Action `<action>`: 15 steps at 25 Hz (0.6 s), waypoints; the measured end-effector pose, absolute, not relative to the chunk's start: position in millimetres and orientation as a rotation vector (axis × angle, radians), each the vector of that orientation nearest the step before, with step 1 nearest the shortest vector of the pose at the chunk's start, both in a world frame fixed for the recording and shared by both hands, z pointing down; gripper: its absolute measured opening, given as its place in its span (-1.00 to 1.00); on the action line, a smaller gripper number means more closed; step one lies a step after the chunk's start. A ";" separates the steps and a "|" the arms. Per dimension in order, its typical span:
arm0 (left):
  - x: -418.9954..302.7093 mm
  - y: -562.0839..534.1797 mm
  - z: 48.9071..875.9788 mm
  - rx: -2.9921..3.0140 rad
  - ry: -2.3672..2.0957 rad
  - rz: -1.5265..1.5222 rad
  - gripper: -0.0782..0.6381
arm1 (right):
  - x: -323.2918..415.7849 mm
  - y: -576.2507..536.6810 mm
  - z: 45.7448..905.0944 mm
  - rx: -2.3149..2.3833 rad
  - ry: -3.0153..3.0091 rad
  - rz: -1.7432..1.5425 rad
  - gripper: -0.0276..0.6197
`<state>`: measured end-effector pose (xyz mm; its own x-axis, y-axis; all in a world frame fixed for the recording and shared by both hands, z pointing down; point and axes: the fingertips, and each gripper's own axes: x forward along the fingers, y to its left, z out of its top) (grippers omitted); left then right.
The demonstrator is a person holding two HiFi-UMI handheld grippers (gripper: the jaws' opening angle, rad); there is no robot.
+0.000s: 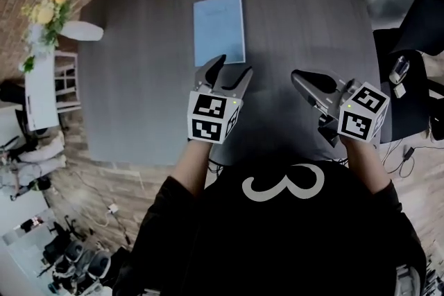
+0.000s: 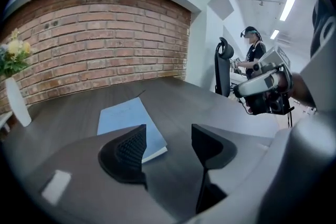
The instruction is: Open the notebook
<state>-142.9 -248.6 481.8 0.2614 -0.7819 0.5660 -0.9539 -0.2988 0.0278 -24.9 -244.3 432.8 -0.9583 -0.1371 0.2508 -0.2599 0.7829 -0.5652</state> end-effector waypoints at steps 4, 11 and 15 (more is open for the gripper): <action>-141.9 -263.4 504.3 2.203 -1.585 0.760 -0.01 | -20.7 -246.7 450.8 0.339 -2.750 0.948 -0.91; -144.1 -274.3 532.0 2.206 -1.593 0.913 -0.03 | -16.1 -248.3 464.3 0.365 -2.732 0.967 -0.91; -147.4 -275.7 537.8 2.217 -1.641 1.042 -0.10 | -17.0 -250.0 466.1 0.367 -2.737 0.975 -0.91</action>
<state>-147.4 -275.7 537.8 0.1391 -0.7613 0.6333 -0.8970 -0.3678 -0.2452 -17.0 -250.0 466.1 -0.9462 -0.1615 0.2803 -0.3023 0.7498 -0.5886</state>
